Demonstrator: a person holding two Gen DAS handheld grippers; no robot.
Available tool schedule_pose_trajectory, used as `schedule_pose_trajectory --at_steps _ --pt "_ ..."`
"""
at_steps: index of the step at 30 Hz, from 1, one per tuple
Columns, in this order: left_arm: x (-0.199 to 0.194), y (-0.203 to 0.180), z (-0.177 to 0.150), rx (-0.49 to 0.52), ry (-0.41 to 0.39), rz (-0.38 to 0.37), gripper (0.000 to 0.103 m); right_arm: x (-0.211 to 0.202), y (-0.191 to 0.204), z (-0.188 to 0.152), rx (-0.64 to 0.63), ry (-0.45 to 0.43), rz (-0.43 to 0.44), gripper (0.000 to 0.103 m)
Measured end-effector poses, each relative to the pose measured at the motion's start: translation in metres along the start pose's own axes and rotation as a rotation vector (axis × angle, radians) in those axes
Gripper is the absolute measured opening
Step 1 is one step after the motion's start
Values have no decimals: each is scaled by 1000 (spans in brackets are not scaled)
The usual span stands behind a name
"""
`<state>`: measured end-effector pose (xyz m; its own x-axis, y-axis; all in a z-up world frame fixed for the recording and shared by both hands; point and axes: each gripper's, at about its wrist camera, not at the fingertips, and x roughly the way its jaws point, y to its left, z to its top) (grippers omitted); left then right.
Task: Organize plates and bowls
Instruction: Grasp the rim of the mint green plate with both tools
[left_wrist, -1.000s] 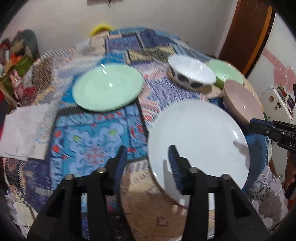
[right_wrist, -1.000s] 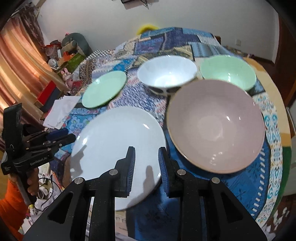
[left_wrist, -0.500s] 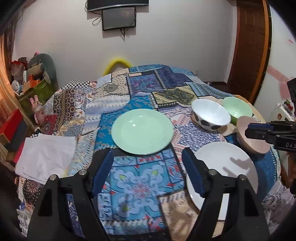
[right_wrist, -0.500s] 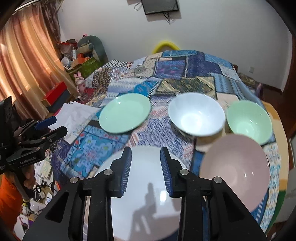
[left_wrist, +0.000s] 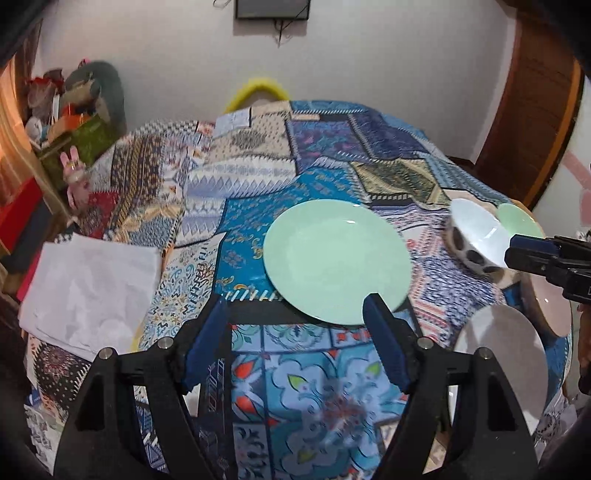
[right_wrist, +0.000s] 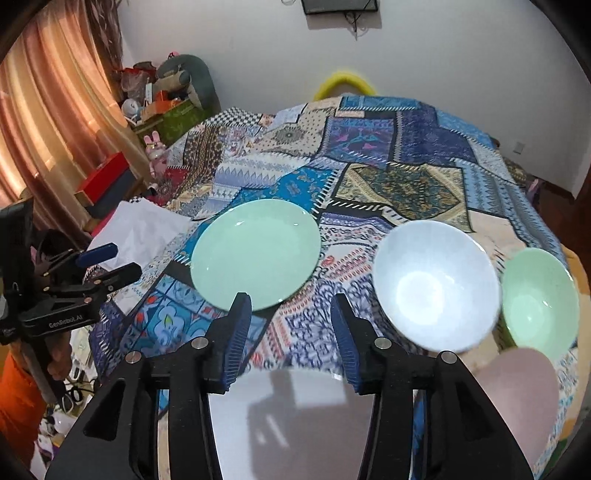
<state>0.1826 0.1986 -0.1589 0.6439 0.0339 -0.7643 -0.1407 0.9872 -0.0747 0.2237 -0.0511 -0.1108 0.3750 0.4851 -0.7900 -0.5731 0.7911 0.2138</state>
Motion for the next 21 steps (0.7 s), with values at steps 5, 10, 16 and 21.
schedule_pose_trajectory --at_steps 5,10,16,21 --pt "34 18 8 -40 48 -19 76 30 -3 14 9 45 -6 41" --pt "62 26 13 -33 89 -61 69 60 -7 24 26 96 -9 41" --pt "93 28 19 -29 123 -69 57 90 -9 35 34 134 -24 41" --pt "112 30 19 -34 153 -90 41 113 -13 41 48 186 -38 41"
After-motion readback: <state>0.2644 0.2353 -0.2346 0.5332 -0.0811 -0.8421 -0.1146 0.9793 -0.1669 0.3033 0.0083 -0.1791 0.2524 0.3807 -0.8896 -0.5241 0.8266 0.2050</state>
